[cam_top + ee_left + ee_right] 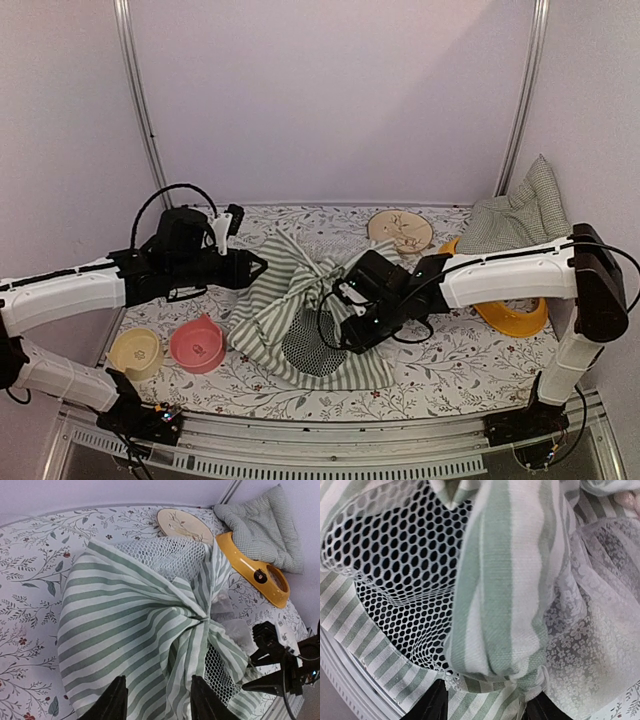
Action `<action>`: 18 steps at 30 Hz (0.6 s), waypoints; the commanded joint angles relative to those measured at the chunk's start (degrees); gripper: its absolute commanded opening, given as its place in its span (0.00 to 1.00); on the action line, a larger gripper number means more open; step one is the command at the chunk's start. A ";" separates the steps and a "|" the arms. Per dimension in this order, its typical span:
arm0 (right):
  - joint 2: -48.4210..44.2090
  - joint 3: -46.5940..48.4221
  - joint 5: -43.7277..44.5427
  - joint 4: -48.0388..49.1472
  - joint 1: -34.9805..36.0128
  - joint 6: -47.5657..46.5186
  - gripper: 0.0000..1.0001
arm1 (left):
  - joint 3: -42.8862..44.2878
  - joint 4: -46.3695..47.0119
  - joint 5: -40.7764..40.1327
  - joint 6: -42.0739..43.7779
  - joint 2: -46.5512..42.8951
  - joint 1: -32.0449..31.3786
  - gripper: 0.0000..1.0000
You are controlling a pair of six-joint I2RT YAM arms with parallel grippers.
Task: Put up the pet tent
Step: Place the tent at the center of the board.
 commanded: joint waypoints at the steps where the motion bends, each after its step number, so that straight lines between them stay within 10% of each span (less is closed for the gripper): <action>1: -6.44 0.86 -0.64 -0.49 -0.49 -0.02 0.55 | 0.84 -0.54 5.07 2.60 1.55 -0.13 0.44; 18: -19.29 -15.10 -0.85 -2.31 -0.74 6.48 0.80 | 3.85 6.35 12.42 2.03 12.71 -2.57 0.44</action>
